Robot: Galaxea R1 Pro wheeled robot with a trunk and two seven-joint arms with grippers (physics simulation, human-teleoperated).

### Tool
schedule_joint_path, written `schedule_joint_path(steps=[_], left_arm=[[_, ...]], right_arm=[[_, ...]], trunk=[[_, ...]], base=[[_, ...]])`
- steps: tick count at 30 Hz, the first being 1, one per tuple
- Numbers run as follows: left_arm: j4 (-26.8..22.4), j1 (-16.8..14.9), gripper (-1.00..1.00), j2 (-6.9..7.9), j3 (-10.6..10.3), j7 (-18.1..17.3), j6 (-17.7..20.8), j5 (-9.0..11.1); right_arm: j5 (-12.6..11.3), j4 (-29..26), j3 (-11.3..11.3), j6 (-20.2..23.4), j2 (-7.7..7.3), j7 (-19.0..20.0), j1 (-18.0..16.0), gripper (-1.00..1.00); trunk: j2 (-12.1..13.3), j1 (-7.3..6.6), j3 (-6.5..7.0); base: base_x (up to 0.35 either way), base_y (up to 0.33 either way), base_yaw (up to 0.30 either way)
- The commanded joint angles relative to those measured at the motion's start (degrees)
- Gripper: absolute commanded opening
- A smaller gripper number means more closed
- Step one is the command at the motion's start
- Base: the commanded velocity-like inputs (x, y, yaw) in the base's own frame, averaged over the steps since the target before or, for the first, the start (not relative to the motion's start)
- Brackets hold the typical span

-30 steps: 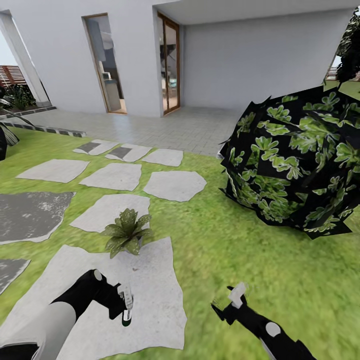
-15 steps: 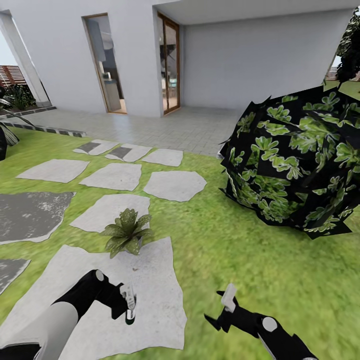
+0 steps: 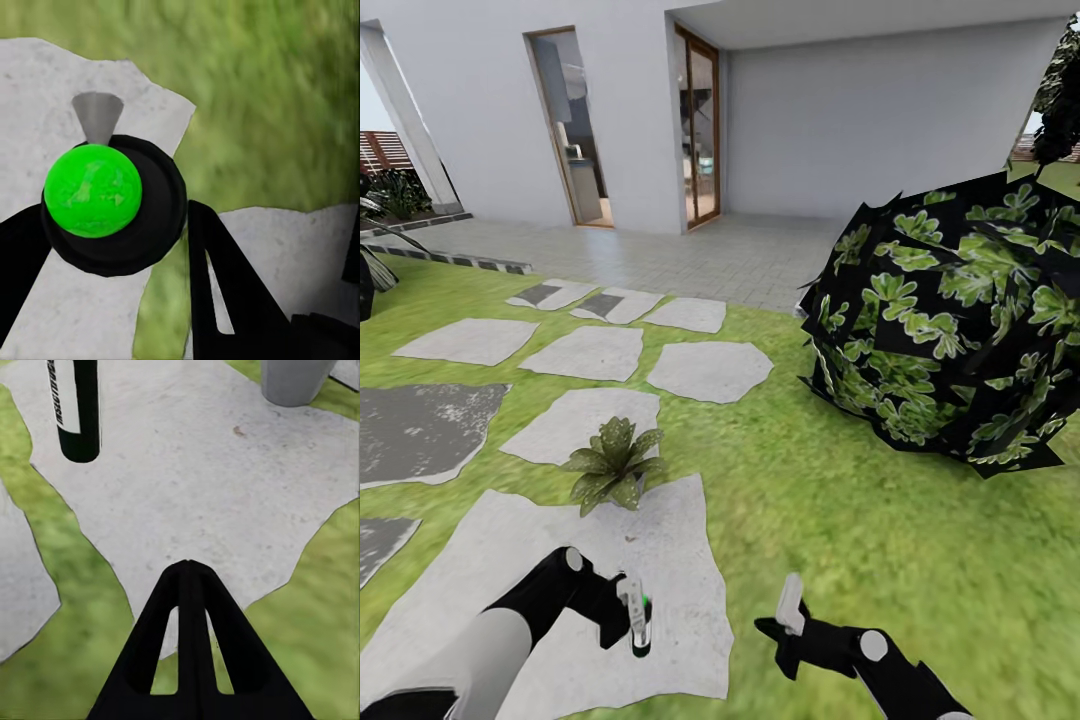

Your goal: Pick up the pesticide atomizer in the garden and spray insectifuge to fully cover both potted plants in the garden.

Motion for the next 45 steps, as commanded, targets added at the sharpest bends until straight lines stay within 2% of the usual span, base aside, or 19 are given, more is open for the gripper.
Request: schedule_joint_path(steps=[1, 2, 6, 13, 15, 18, 22, 25, 31, 35, 45], left_arm=[[0.31, -0.02, -1.00, -0.07, 0.16, -0.21, -0.34, -0.42], [0.63, -0.02, -1.00, -0.11, 0.15, -0.15, -0.48, -0.47], [0.95, -0.02, -1.00, -2.03, 0.10, 0.05, -0.54, -0.81], [0.95, -0.02, -1.00, -2.87, 0.02, 0.14, -0.39, -1.13], [0.95, -0.02, -1.00, -2.94, 0.01, 0.23, -0.37, -1.53], [1.02, -0.02, -1.00, -2.97, 0.02, 3.09, -0.21, -3.42], [1.98, -0.02, -1.00, -2.89, -0.02, 3.78, -0.11, -3.86], [2.30, -0.02, -1.00, -2.88, -0.06, 3.83, -0.09, -3.94], [2.36, -0.02, -1.00, -2.83, -0.14, 3.98, -0.09, -3.96], [3.53, -0.02, -1.00, -2.90, -0.10, 6.21, -0.09, -3.85], [4.82, -0.02, -1.00, -3.15, 0.01, 6.74, -0.43, -3.39]], right_arm=[[0.49, -0.13, 0.12, -0.29, 0.08, 0.41, -0.02, -1.00], [0.49, -0.18, 0.13, -0.29, 0.23, 1.12, -0.02, -1.00], [0.50, -0.50, 0.13, -0.29, 1.18, 1.95, -0.02, -1.00], [0.50, -1.52, 0.13, -0.29, 2.77, 3.38, -0.02, -1.00], [0.50, -1.95, 0.13, -0.28, 3.11, 3.43, -0.02, -1.00], [0.50, -2.55, 0.13, -0.24, 3.76, 3.47, -0.02, -1.00], [0.50, -2.71, 0.13, -0.23, 4.66, 3.50, -0.02, -1.00], [0.51, -2.73, 0.13, -0.22, 5.34, 3.53, -0.02, -1.00], [0.50, -2.83, 0.13, -0.25, 5.55, 3.55, -0.02, -1.00], [0.44, -4.45, 0.20, -0.21, 5.71, 3.55, -0.02, -1.00], [0.50, -4.72, 0.21, -0.21, 7.06, 3.55, -0.02, -1.00]], trunk=[[-0.02, -0.01, -0.05], [-0.02, -0.01, -0.05], [-0.02, -0.01, -0.05], [-0.02, -0.01, -0.05], [-0.02, -0.01, -0.05], [-0.02, -0.01, -0.05], [-0.02, -0.01, -0.05], [-0.02, -0.01, -0.05], [-0.02, -0.01, -0.05], [-0.02, -0.01, -0.05], [-0.02, -0.01, -0.05]], base=[[0.000, 0.000, 0.000], [0.000, 0.000, 0.000], [0.000, 0.000, 0.000], [0.000, 0.000, 0.000], [0.000, 0.000, 0.000], [0.000, 0.000, 0.000], [0.000, 0.000, 0.000], [0.000, 0.000, 0.000], [0.000, 0.000, 0.000], [0.000, 0.000, 0.000], [0.000, 0.000, 0.000]])
